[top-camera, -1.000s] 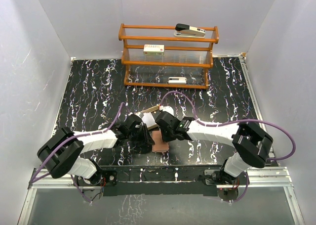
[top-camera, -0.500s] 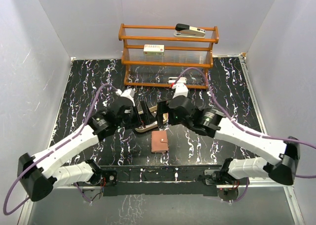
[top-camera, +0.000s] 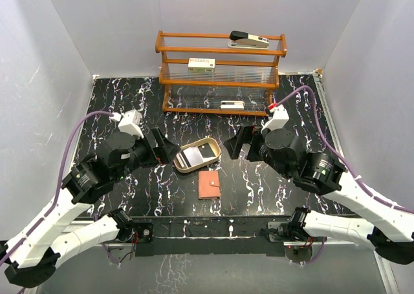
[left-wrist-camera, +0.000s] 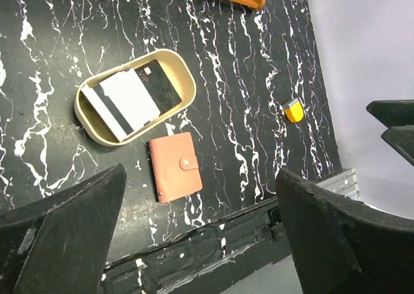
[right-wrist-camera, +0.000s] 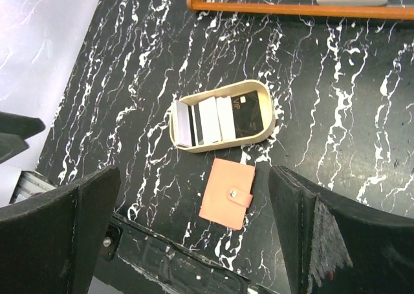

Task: Put the credit cards into the card holder
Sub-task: Reset both arms

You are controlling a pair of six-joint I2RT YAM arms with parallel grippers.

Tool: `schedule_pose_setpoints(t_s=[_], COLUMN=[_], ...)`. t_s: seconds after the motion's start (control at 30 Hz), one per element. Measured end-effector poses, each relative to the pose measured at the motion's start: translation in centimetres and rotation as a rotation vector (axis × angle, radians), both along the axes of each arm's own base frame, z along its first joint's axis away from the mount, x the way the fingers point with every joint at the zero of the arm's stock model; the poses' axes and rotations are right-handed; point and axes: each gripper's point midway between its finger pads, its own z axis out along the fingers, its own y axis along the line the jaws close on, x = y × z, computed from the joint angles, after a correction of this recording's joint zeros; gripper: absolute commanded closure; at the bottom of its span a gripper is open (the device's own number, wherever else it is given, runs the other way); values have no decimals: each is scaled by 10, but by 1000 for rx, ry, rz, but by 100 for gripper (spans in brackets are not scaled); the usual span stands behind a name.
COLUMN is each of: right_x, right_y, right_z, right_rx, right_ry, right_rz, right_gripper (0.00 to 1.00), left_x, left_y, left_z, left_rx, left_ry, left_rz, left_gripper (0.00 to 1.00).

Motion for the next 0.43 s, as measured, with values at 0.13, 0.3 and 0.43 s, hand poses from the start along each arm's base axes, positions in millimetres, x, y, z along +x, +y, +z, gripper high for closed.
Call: schedule_pose_setpoints(t_s=[0.13,0.3,0.43], right_x=[-4,-5,-6], right_y=[-5,-6,-5], right_z=[-18,-39,-39], right_rx=[0,-17,-3], right_ry=[27,65,72], right_rz=[-14,-22,-25], right_gripper=[2,2,2], left_x=[-8,-11,-11], left_y=[9,12,12], left_z=[-7,-27,-37], left_rx=[-10,-3,10], left_ry=[-10,11,31], left_rz=[5,11,15], left_gripper=[1,1,1])
